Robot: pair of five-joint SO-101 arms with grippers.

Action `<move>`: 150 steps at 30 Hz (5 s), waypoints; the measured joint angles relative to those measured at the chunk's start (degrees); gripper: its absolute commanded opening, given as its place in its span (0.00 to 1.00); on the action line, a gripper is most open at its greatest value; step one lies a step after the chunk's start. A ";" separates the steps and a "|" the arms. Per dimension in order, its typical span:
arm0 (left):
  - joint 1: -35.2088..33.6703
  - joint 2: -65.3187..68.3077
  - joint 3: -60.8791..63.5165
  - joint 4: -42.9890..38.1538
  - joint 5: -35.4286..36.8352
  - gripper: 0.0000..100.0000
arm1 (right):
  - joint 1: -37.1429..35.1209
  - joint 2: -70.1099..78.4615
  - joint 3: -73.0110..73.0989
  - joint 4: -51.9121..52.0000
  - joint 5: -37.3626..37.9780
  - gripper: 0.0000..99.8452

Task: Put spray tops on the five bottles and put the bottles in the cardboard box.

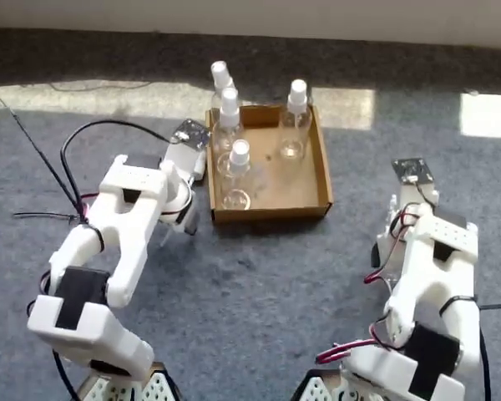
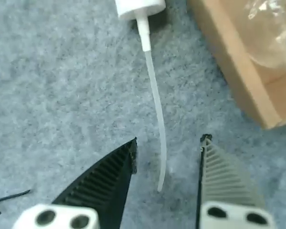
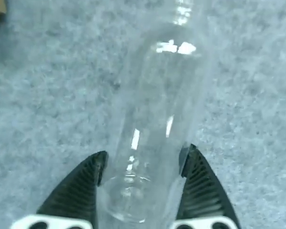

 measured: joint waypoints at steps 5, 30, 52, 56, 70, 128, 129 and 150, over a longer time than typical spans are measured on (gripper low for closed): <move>0.26 2.90 -0.70 -1.32 0.00 0.05 | 0.09 2.90 -2.55 0.00 0.00 0.01; -10.29 -21.54 10.55 21.27 -13.27 0.03 | 0.97 3.34 -5.63 10.11 0.09 0.01; -10.99 -31.56 11.52 16.18 -7.65 0.22 | 0.97 4.40 -10.99 18.73 2.29 0.18; -9.58 -19.34 4.22 13.63 -5.10 0.22 | 0.70 4.40 -15.30 18.90 -2.11 0.18; -7.74 12.31 -13.98 9.76 -1.93 0.20 | -2.81 4.40 -21.36 25.14 -1.32 0.18; -7.65 14.15 -16.62 8.88 5.36 0.03 | 13.89 28.13 -47.65 21.71 -0.09 0.30; -7.65 14.15 -16.62 8.88 5.36 0.03 | 13.71 29.63 -48.70 21.71 -0.09 0.30; -7.65 14.15 -16.62 8.88 5.36 0.03 | 12.31 40.79 -51.60 21.27 -0.26 0.30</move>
